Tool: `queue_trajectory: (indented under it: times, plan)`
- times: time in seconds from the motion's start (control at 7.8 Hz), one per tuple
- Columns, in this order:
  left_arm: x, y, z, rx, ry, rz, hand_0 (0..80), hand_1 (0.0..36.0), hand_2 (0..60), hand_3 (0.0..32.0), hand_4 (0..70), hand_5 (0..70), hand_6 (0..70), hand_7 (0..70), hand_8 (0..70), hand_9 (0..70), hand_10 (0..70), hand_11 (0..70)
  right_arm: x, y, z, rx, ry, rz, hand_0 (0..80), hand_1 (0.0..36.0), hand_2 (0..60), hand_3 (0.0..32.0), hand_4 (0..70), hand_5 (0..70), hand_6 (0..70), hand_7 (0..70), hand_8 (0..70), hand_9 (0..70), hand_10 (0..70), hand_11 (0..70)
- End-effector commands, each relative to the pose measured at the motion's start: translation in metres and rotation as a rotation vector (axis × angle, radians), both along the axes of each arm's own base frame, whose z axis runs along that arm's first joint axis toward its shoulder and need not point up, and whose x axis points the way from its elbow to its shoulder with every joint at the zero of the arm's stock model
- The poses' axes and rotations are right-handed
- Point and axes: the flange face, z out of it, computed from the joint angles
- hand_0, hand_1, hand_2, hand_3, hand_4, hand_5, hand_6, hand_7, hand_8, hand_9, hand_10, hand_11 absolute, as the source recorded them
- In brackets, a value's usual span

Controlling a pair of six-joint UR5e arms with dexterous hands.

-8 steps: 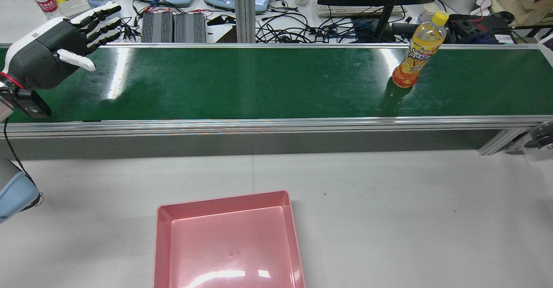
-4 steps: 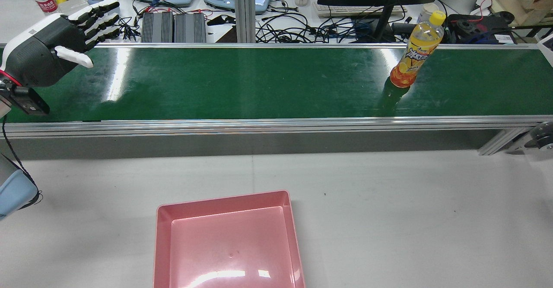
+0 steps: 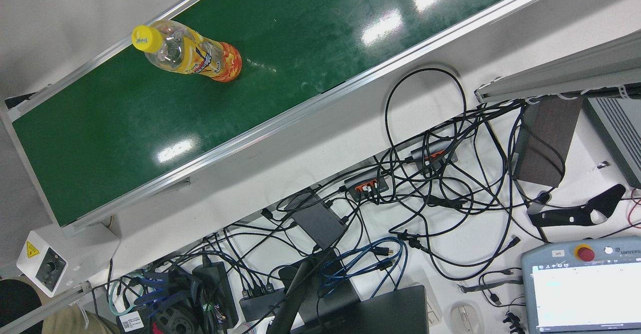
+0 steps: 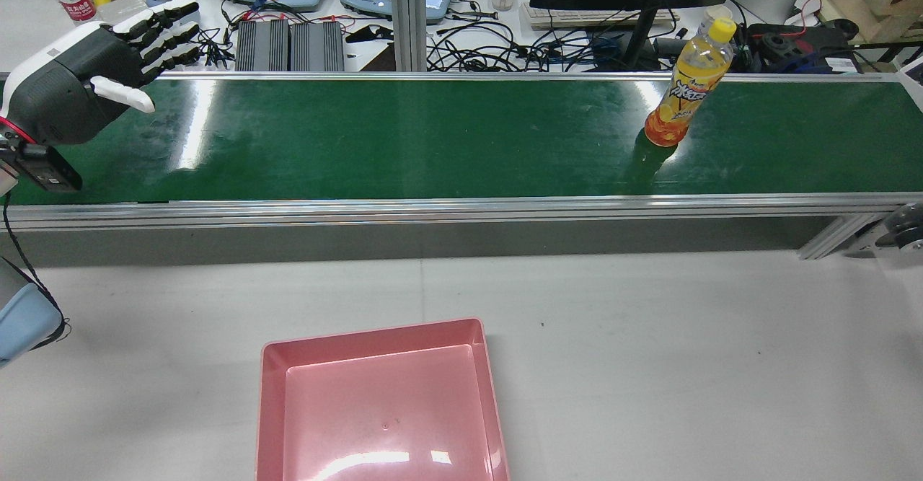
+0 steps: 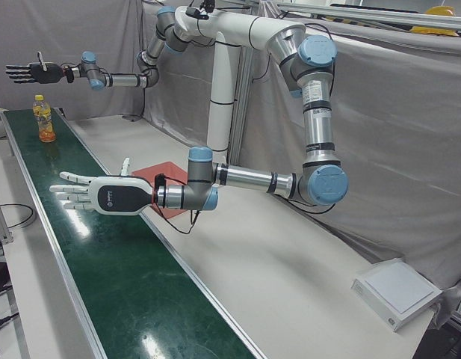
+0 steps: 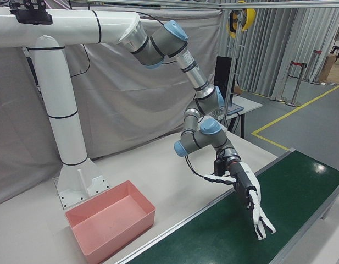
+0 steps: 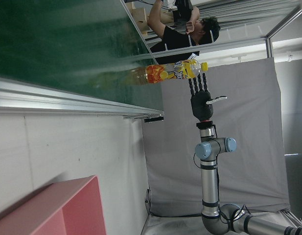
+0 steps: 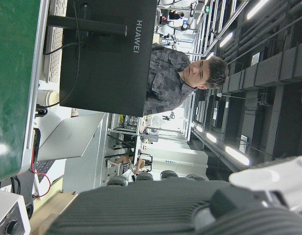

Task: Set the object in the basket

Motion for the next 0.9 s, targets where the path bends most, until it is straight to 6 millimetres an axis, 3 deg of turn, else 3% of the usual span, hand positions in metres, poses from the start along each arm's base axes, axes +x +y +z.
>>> queue_trajectory:
  times: [0.0, 0.77]
  plan:
    - [-0.0006, -0.0001, 0.0002, 0.000, 0.000, -0.001, 52.4, 6.3, 0.0, 4.4, 12.6, 13.6, 0.0, 0.0, 6.2, 6.6, 5.5, 9.2, 0.0000, 0.0001, 0.0004, -0.001, 0.000, 0.000, 0.0, 0.0, 0.0, 0.0, 0.0, 0.0, 0.0, 0.0, 0.0, 0.0, 0.0, 0.0]
    - [-0.0004, -0.0004, -0.0007, 0.000, 0.002, 0.000, 52.3, 6.5, 0.0, 4.6, 12.4, 13.9, 0.0, 0.0, 6.2, 6.6, 5.7, 9.4, 0.0000, -0.0007, -0.0004, 0.001, 0.000, 0.000, 0.0, 0.0, 0.0, 0.0, 0.0, 0.0, 0.0, 0.0, 0.0, 0.0, 0.0, 0.0]
